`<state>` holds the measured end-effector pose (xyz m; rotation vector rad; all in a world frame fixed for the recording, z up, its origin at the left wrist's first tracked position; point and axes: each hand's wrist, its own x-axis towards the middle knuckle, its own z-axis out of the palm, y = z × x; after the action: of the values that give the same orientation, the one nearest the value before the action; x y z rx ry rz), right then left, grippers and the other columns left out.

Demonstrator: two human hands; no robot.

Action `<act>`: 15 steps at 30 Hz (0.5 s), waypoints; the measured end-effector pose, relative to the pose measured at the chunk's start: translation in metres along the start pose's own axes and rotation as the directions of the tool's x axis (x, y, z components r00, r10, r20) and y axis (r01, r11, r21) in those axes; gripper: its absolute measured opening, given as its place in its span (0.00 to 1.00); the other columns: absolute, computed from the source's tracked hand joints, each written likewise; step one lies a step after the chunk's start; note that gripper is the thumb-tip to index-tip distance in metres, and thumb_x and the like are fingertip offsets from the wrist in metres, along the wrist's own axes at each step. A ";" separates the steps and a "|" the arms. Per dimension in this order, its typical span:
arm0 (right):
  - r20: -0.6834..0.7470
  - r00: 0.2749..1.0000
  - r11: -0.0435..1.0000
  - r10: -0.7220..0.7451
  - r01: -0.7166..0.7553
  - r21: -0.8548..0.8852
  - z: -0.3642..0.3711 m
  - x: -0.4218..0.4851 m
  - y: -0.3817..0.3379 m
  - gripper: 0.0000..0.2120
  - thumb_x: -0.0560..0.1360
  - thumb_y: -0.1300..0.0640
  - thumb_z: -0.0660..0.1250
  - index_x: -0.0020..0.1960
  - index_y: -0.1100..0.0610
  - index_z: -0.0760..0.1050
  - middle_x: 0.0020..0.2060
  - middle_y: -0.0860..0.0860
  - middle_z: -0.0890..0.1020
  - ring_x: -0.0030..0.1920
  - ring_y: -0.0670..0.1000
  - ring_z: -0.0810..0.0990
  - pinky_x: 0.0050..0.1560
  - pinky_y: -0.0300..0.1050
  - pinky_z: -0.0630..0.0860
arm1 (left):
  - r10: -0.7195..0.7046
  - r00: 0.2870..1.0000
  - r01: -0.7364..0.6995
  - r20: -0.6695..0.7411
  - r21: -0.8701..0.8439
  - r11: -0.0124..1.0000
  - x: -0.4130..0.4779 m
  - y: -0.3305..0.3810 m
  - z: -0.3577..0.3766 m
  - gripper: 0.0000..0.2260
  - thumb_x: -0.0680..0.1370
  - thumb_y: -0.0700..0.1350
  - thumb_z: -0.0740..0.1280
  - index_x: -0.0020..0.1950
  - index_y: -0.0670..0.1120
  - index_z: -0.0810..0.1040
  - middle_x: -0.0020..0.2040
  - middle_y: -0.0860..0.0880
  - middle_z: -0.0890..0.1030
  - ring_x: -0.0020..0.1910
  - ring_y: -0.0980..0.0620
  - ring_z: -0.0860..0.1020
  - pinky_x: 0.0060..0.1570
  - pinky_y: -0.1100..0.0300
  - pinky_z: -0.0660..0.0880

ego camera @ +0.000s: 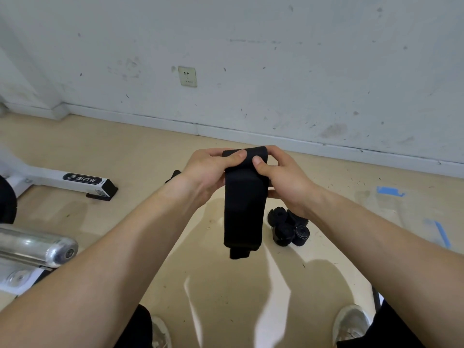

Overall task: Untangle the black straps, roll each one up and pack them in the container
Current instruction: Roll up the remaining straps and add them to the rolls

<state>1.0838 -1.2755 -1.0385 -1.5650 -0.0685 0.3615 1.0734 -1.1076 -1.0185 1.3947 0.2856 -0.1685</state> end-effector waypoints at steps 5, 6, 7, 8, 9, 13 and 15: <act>0.027 0.999 0.997 0.027 -0.029 0.075 0.000 0.001 -0.010 0.07 0.82 0.51 0.65 0.53 0.50 0.81 0.45 0.47 0.87 0.45 0.49 0.85 0.44 0.46 0.80 | 0.145 0.987 -0.127 -0.066 0.217 0.968 0.003 -0.002 -0.003 0.13 0.75 0.40 0.78 0.58 0.45 0.82 0.51 0.41 0.86 0.50 0.42 0.86 0.56 0.49 0.83; 0.027 0.999 0.996 0.025 -0.027 0.084 0.001 0.000 -0.012 0.08 0.82 0.49 0.65 0.52 0.50 0.82 0.42 0.46 0.86 0.43 0.47 0.85 0.43 0.45 0.80 | 0.172 0.984 -0.152 -0.056 0.254 0.955 0.002 -0.002 -0.003 0.13 0.75 0.40 0.77 0.58 0.46 0.82 0.50 0.42 0.86 0.50 0.42 0.86 0.54 0.50 0.83; 0.021 1.000 0.996 0.020 -0.021 0.083 0.002 0.000 -0.012 0.10 0.82 0.47 0.65 0.52 0.50 0.82 0.42 0.46 0.86 0.42 0.46 0.86 0.41 0.44 0.80 | 0.199 0.979 -0.177 -0.048 0.288 0.941 0.001 -0.003 -0.002 0.13 0.75 0.40 0.77 0.58 0.47 0.82 0.49 0.44 0.85 0.49 0.44 0.86 0.52 0.53 0.84; 0.005 1.000 0.997 0.012 -0.013 0.075 0.003 0.000 -0.012 0.11 0.82 0.46 0.65 0.54 0.51 0.82 0.43 0.47 0.87 0.42 0.47 0.86 0.40 0.43 0.81 | 0.225 0.974 -0.201 -0.041 0.319 0.926 0.000 -0.003 -0.002 0.13 0.76 0.40 0.77 0.58 0.47 0.82 0.49 0.45 0.85 0.49 0.46 0.85 0.49 0.56 0.84; -0.017 1.000 0.998 0.002 -0.001 0.065 0.003 0.001 -0.011 0.11 0.82 0.46 0.66 0.56 0.52 0.82 0.46 0.49 0.87 0.44 0.48 0.86 0.40 0.44 0.81 | 0.247 0.969 -0.221 -0.033 0.345 0.912 0.000 -0.003 -0.002 0.13 0.76 0.40 0.77 0.58 0.48 0.81 0.50 0.46 0.84 0.48 0.47 0.85 0.45 0.60 0.83; -0.084 0.996 0.998 -0.022 0.026 0.050 0.003 0.004 -0.005 0.06 0.81 0.52 0.68 0.56 0.49 0.80 0.51 0.50 0.85 0.45 0.52 0.85 0.36 0.44 0.78 | 0.245 0.969 -0.220 -0.021 0.367 0.904 0.003 -0.007 -0.003 0.16 0.74 0.41 0.78 0.59 0.50 0.80 0.53 0.47 0.83 0.49 0.49 0.84 0.45 0.61 0.82; -0.100 0.995 0.998 -0.024 0.030 0.058 0.003 0.003 -0.003 0.05 0.81 0.54 0.68 0.57 0.49 0.80 0.51 0.52 0.85 0.44 0.52 0.85 0.34 0.43 0.78 | 0.196 0.981 -0.178 -0.019 0.336 0.925 0.005 -0.008 -0.005 0.18 0.73 0.41 0.79 0.61 0.48 0.79 0.52 0.45 0.85 0.49 0.47 0.86 0.52 0.55 0.83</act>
<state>1.0866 -1.2713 -1.0365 -1.5194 -0.0014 0.2617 1.0755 -1.1037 -1.0285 1.7567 0.1696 -0.0213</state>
